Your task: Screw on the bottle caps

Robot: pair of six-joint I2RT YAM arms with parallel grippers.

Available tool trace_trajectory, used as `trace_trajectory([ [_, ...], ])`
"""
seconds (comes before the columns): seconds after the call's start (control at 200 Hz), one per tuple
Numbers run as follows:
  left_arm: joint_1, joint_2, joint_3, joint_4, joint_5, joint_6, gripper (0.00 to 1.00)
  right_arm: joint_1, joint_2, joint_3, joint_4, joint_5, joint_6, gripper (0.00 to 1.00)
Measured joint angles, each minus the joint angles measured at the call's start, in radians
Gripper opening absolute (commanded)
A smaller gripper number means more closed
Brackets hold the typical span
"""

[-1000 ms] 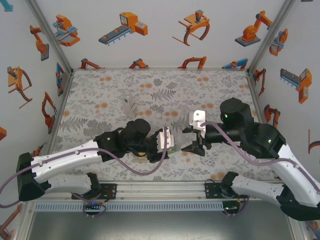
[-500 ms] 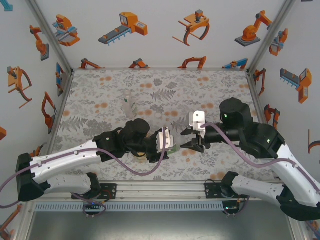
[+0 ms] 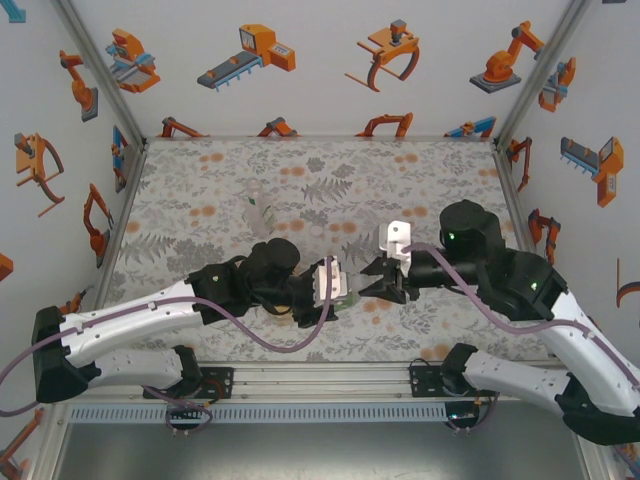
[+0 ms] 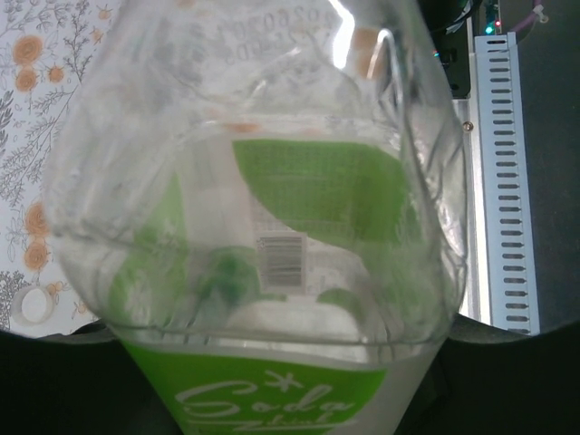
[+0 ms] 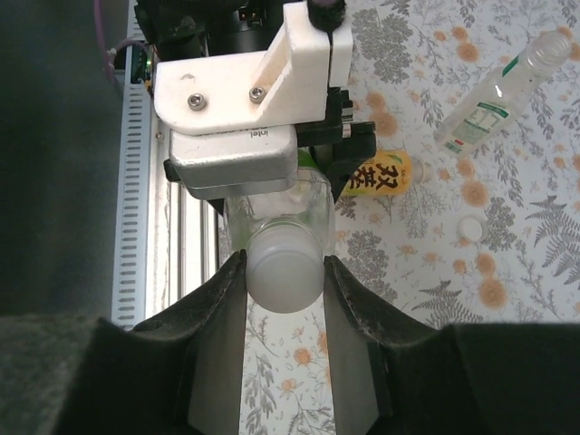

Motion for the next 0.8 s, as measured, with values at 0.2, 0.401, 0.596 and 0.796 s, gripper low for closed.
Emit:
trace_trajectory([
  [0.2, -0.001, -0.002, -0.006, 0.001, -0.025, -0.001, 0.0, 0.001, -0.048, -0.071, 0.082, 0.083, 0.264, 0.0],
  [0.401, -0.004, -0.006, -0.029, 0.014, -0.076, -0.001, 0.0, 0.002, -0.081, -0.142, 0.108, 0.248, 0.721, 0.0],
  [0.596, -0.005, -0.005, -0.04, -0.002, -0.109, -0.001, 0.0, 0.002, -0.1, -0.207, 0.086, 0.351, 1.241, 0.0],
  [0.796, -0.005, 0.016, -0.04, -0.031, -0.125, -0.001, 0.0, 0.002, -0.13, -0.275, 0.071, 0.387, 1.564, 0.0],
])
